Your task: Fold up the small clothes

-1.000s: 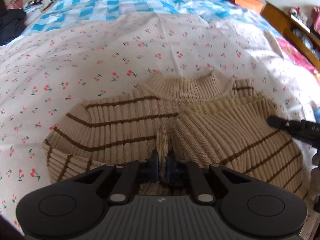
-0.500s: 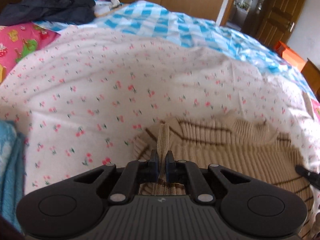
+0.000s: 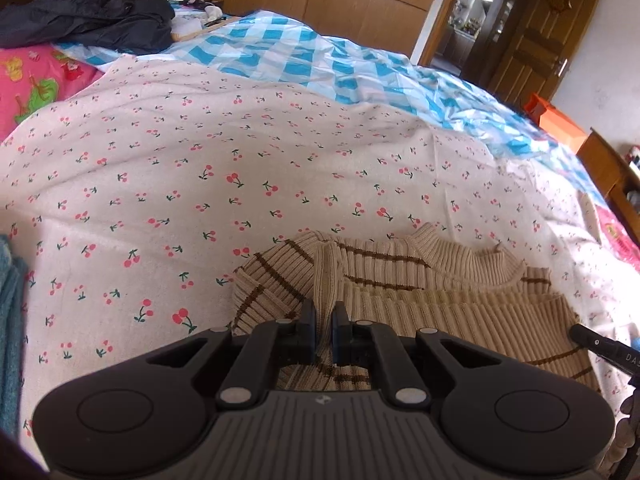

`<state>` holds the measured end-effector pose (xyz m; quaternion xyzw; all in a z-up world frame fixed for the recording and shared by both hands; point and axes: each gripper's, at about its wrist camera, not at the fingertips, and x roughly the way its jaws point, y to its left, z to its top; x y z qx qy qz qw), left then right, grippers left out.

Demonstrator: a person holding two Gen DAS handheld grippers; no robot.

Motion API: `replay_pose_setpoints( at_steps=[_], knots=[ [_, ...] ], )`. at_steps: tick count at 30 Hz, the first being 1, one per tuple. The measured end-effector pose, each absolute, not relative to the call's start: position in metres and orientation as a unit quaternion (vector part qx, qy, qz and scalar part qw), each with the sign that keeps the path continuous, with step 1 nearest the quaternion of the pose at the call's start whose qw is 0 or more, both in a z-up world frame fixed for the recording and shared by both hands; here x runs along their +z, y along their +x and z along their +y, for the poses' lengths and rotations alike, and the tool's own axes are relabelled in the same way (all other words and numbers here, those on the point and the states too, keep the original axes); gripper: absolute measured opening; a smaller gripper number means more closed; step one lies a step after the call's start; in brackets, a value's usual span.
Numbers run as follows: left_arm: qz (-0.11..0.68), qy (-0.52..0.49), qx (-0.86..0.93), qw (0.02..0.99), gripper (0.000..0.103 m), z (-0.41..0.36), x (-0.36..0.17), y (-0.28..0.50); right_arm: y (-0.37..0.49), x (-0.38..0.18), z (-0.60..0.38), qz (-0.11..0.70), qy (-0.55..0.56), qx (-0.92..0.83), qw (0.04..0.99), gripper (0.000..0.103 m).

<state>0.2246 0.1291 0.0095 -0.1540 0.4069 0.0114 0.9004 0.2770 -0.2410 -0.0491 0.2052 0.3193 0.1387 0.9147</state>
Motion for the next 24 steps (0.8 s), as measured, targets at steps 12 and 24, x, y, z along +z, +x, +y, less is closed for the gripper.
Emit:
replay_pose_setpoints(
  at_steps=[12, 24],
  knots=[
    [0.408, -0.182, 0.010, 0.895, 0.014, 0.141, -0.008, 0.215, 0.277, -0.047, -0.205, 0.325, 0.073, 0.130, 0.934, 0.017],
    [0.409, -0.197, -0.004, 0.891, 0.014, 0.141, -0.015, 0.213, 0.275, -0.029, -0.217, 0.310, 0.140, 0.150, 0.928, 0.017]
  ],
)
